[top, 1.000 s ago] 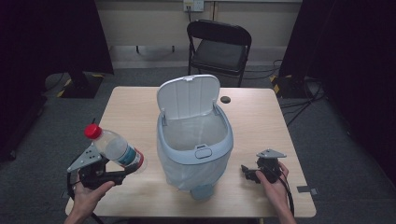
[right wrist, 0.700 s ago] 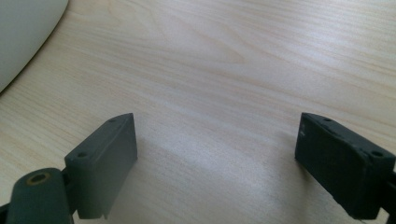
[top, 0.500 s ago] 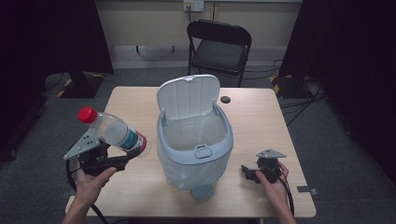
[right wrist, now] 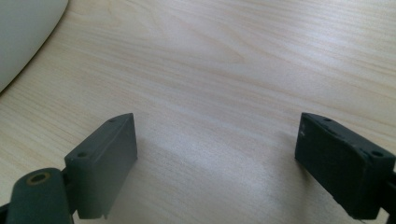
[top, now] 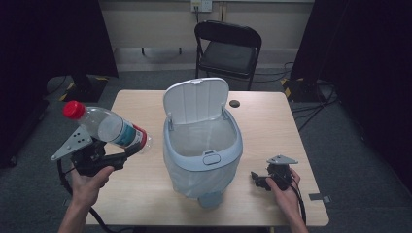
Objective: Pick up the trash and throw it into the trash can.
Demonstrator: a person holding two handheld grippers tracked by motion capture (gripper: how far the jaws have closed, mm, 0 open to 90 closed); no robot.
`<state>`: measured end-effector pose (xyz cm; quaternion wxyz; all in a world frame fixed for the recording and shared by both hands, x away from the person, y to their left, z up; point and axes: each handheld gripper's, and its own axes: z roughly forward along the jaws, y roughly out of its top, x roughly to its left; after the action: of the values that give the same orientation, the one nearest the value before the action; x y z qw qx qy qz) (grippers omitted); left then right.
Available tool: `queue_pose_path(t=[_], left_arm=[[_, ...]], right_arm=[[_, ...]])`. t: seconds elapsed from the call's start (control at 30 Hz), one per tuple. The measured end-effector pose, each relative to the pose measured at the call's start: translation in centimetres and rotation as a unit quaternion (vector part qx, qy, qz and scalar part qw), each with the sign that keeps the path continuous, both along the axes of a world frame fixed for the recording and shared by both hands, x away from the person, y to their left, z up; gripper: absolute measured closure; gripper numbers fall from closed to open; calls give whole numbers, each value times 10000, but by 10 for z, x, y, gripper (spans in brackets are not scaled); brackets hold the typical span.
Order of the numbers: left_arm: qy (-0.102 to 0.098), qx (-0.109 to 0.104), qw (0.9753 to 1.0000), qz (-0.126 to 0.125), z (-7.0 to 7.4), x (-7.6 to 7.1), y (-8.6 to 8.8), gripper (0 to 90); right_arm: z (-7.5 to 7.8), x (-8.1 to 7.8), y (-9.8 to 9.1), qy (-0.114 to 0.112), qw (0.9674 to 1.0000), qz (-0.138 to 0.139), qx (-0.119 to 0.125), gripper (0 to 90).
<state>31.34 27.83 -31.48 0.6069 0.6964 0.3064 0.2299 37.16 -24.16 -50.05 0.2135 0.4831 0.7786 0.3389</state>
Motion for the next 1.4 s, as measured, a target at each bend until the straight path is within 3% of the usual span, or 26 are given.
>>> queue_pose_path(t=[0.47, 0.6, 0.87, 1.03, 1.23, 1.4], left_arm=[[-296, -244, 9993, 0, 26, 3, -2, 281], [-380, -396, 9985, -49, 34, 5, -5, 281], [-538, -504, 9970, -234, 50, 3, -16, 281], [-645, -707, 9945, -424, 61, 1, -23, 280], [-744, -775, 9915, -740, 76, 2, -41, 280], [-663, -623, 9899, -1089, 80, 7, -61, 278]], right_arm=[[0, 0, 0, 1, 10000, -1, -1, 115], [0, 0, 0, 0, 10000, 0, -1, 115], [0, 0, 0, 1, 10000, 0, 0, 115], [0, 0, 0, 1, 10000, 0, 0, 116], [0, 0, 0, 1, 10000, 0, -1, 115], [0, 0, 0, 1, 10000, -1, 0, 115]])
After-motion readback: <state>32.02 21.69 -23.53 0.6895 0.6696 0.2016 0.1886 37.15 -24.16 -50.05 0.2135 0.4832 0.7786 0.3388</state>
